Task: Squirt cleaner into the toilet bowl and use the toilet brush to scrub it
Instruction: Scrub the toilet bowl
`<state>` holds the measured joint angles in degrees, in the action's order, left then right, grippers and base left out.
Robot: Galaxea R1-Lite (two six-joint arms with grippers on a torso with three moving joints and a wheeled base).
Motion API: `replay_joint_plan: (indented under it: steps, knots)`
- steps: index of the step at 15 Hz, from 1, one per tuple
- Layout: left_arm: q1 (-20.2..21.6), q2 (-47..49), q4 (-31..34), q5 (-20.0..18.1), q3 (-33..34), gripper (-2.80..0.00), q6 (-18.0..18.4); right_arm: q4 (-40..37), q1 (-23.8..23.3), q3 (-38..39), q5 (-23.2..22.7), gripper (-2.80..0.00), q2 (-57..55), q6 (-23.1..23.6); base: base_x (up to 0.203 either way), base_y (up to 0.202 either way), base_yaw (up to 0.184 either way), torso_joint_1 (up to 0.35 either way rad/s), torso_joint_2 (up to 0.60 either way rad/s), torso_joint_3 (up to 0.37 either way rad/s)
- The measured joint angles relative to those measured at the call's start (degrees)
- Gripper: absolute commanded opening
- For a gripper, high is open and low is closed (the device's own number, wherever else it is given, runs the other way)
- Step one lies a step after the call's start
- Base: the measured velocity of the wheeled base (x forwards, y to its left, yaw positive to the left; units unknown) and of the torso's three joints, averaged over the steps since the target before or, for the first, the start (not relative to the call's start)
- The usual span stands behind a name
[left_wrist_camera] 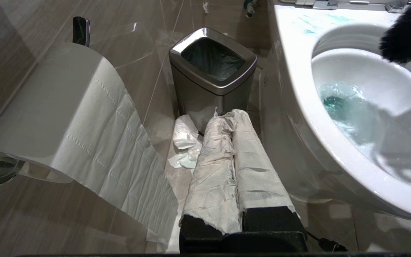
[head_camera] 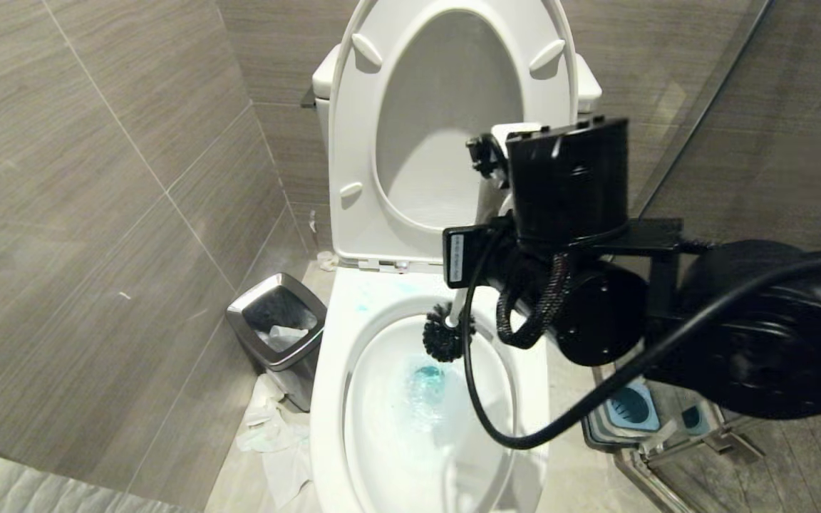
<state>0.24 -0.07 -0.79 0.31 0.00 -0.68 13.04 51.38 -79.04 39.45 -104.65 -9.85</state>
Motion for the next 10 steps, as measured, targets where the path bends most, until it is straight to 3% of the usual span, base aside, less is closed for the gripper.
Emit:
replay_joint_plan:
  steps: [3, 10]
  knots:
    - [0.0, 0.02, 0.04, -0.01, 0.0, -2.8, -0.03, -3.31, 1.85, 0.76, -2.01, -2.8, 5.63, 0.53, 0.0, 0.0, 0.0, 0.0, 0.0, 0.0]
    - [0.0, 0.02, 0.04, 0.02, 0.0, -2.8, 0.0, -3.64, 2.97, 3.73, -2.03, -2.8, 9.75, 0.66, 0.0, 0.0, 0.0, 0.0, 0.0, 0.0]
